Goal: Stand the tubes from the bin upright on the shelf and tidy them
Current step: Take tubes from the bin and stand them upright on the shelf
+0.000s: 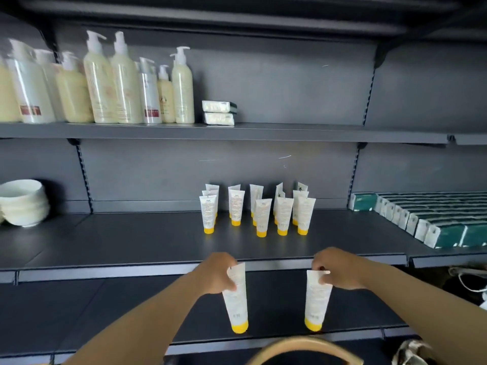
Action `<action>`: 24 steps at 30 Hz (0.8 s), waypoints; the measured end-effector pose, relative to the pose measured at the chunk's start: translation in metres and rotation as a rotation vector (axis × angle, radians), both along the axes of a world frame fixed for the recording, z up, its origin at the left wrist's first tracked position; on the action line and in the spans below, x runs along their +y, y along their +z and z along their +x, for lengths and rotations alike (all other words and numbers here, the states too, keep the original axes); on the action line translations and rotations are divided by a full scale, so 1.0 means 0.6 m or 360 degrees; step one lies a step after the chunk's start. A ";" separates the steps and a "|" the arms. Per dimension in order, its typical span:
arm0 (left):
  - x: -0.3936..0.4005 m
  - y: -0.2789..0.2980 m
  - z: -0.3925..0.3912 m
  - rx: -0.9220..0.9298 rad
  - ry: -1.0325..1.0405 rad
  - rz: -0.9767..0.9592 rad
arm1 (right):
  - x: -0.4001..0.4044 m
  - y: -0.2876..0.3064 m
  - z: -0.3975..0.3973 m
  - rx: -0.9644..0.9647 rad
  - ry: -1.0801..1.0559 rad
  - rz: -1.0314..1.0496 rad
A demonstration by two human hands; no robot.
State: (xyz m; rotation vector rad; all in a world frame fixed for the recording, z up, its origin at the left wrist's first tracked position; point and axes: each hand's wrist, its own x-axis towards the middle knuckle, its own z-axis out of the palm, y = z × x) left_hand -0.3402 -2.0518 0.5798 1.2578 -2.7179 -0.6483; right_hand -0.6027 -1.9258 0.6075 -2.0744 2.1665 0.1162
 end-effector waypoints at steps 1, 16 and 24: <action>-0.011 0.012 0.001 -0.0013 0.0008 -0.0021 | -0.014 0.012 0.000 -0.0006 0.0018 -0.0016; -0.224 0.095 -0.014 -0.0021 0.0358 -0.0244 | -0.272 0.089 0.006 -0.0135 0.0300 -0.0267; -0.341 0.078 -0.025 -0.0057 0.0397 -0.0357 | -0.428 0.079 0.036 -0.0165 0.0203 -0.0408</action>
